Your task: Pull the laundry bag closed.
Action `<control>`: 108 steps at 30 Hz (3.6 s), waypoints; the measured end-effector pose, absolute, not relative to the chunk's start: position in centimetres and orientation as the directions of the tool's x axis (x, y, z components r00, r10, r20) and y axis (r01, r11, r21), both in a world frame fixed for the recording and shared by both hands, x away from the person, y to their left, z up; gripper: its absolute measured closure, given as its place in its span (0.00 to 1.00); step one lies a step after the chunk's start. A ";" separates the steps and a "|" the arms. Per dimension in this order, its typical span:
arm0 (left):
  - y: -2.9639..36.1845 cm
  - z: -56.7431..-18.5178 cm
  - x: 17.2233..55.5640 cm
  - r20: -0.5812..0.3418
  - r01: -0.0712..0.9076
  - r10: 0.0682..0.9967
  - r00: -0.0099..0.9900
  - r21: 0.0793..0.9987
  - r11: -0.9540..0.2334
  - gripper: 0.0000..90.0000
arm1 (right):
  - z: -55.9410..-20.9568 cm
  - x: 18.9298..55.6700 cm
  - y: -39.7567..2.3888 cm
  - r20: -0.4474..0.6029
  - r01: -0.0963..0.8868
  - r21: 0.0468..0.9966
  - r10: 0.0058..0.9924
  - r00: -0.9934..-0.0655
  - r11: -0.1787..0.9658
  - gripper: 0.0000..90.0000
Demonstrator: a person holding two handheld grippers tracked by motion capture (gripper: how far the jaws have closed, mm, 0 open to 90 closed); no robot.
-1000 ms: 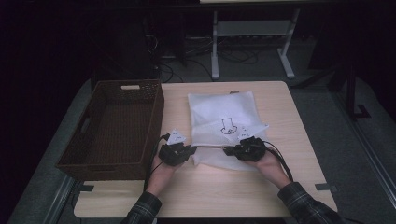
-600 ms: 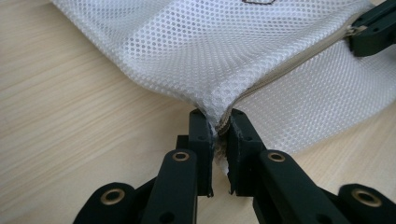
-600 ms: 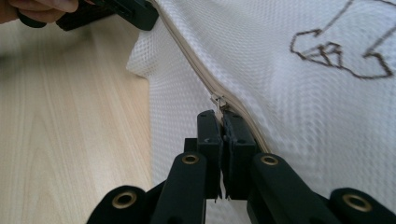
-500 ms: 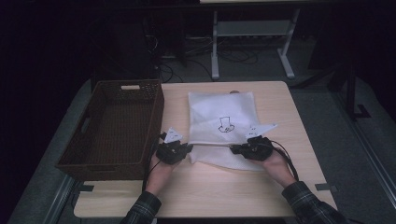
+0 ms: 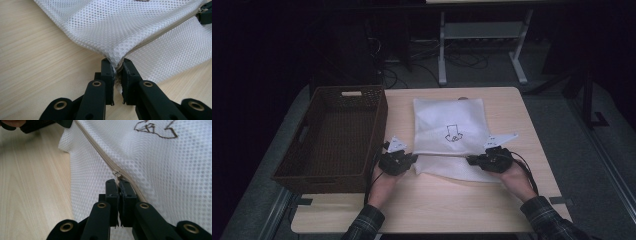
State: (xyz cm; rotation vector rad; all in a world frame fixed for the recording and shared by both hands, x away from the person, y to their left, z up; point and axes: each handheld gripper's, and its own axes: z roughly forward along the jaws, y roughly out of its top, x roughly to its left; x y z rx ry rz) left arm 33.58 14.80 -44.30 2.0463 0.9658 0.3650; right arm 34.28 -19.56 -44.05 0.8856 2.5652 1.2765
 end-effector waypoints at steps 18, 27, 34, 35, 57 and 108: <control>14.6 -44.4 33.7 -0.070 0.510 0.758 0.648 0.779 -0.364 0.91 | -44.3 34.3 -23.6 0.136 0.480 0.758 0.613 -0.778 0.441 0.96; 14.6 -44.4 33.6 -0.064 0.509 0.759 0.648 0.777 -0.369 0.91 | -44.4 34.3 -25.1 0.122 0.492 0.750 0.638 -0.761 0.443 0.96; 14.7 -44.3 33.7 -0.059 0.513 0.767 0.639 0.776 -0.368 0.91 | -44.6 34.3 -26.4 0.128 0.514 0.742 0.663 -0.738 0.429 0.96; 14.7 -44.3 33.7 -0.061 0.514 0.768 0.638 0.776 -0.365 0.91 | -44.6 34.3 -26.6 0.125 0.515 0.742 0.665 -0.736 0.430 0.96; 15.1 -44.3 33.6 -0.113 0.528 0.766 0.632 0.787 -0.319 0.48 | -44.7 34.4 -27.3 0.145 0.525 0.755 0.680 -0.718 0.393 0.54; 15.7 -44.7 27.0 -0.067 0.493 0.681 0.730 0.740 -0.456 0.00 | -45.0 27.4 -28.1 0.059 0.558 0.769 0.835 -0.548 0.312 0.00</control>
